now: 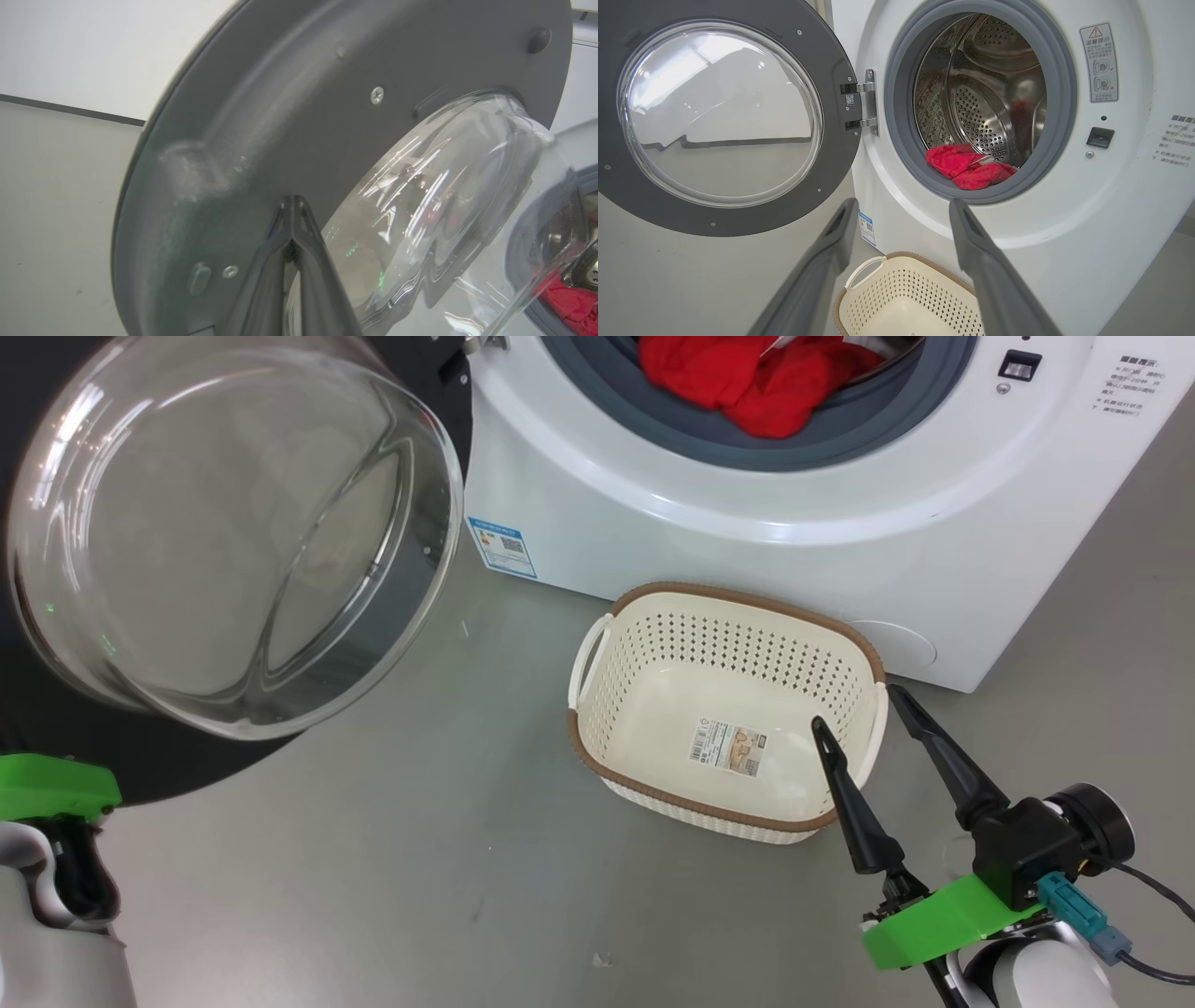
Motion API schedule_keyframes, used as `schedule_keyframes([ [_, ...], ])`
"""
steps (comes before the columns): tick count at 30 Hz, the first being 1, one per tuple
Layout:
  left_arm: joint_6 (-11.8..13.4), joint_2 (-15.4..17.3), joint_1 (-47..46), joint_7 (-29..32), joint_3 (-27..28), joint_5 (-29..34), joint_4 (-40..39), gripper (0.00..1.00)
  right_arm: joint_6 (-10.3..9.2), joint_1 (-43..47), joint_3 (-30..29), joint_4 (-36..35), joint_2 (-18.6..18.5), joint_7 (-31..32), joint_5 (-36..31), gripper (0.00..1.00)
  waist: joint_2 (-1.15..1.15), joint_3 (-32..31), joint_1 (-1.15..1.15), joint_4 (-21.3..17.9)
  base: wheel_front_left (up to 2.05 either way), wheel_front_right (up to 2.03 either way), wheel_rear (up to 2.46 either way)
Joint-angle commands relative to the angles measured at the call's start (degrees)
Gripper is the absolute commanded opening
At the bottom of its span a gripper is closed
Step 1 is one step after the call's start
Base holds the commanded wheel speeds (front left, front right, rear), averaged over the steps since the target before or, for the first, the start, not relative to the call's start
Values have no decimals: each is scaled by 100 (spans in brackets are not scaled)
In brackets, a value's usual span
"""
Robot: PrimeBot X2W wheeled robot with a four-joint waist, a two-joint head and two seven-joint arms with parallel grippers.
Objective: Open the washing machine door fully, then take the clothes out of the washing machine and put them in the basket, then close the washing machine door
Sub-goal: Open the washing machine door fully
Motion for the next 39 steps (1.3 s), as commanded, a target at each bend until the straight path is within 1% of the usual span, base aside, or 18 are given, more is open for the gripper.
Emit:
schedule_keyframes([
  [1, -63, 263, 19, -29, 175, 81, -234, 0, 35, -152, 122, -127, 19, -12, -30, 100, 0, -15, 0, -5, 0, 0, 0],
  [8, -255, 26, 264, -29, 100, 128, -732, 0, 35, -130, 80, -75, 19, -79, 73, 100, 0, -87, 0, -62, 0, 0, 0],
  [9, -271, -5, 304, -29, 80, 117, -841, 25, 35, -136, 70, -63, 19, -93, 86, 100, 0, -95, 0, -75, 0, 0, 0],
  [10, -284, -40, 352, -29, 59, 92, -967, 72, 35, -144, 65, -48, 19, -111, 104, 100, 0, -109, 0, -95, 0, 0, 0],
  [11, -295, -72, 405, -29, 26, 75, -1109, 100, 35, -149, 52, -35, 19, -130, 121, 100, 0, -119, 0, -110, 0, 0, 0],
  [14, -317, -157, 597, -29, -191, -10, -1558, 100, 35, -151, 20, 19, 19, -192, 181, 100, 0, -179, 0, -174, 0, 0, 0],
  [21, -330, -215, 1261, -29, -1192, -524, -3080, 100, 35, -158, -155, 179, 19, -341, 323, 100, 0, -317, 0, -425, 0, 0, 0],
  [24, -330, -208, 1538, -29, -1424, -718, -3523, 100, 35, -197, -258, 226, 19, -391, 333, 100, 0, -340, 0, -570, 0, 0, 0],
  [28, -331, -203, 1745, -29, -1662, -763, -3825, 100, 35, -244, -424, 280, 19, -440, 350, 100, 0, -379, 0, -756, 0, 0, 0],
  [30, -331, -184, 1827, -29, -1891, -803, -3885, 100, 35, -251, -463, 297, 19, -457, 374, 100, 0, -397, 0, -860, 0, 0, 0],
  [32, -331, -159, 1862, -29, -2000, -831, -3901, 100, 35, -252, -476, 303, 19, -463, 383, 100, 0, -403, 0, -909, 0, 0, 0],
  [36, -331, 136, 1984, -29, -2662, -846, -3990, 100, 35, -251, -511, 338, 19, -483, 424, 100, 0, -422, 0, -1125, 0, 0, 0],
  [39, -331, 269, 2058, -29, -2941, -918, -3957, 100, 35, -239, -540, 356, 19, -492, 449, 100, 0, -444, 0, -1292, 0, 0, 0],
])
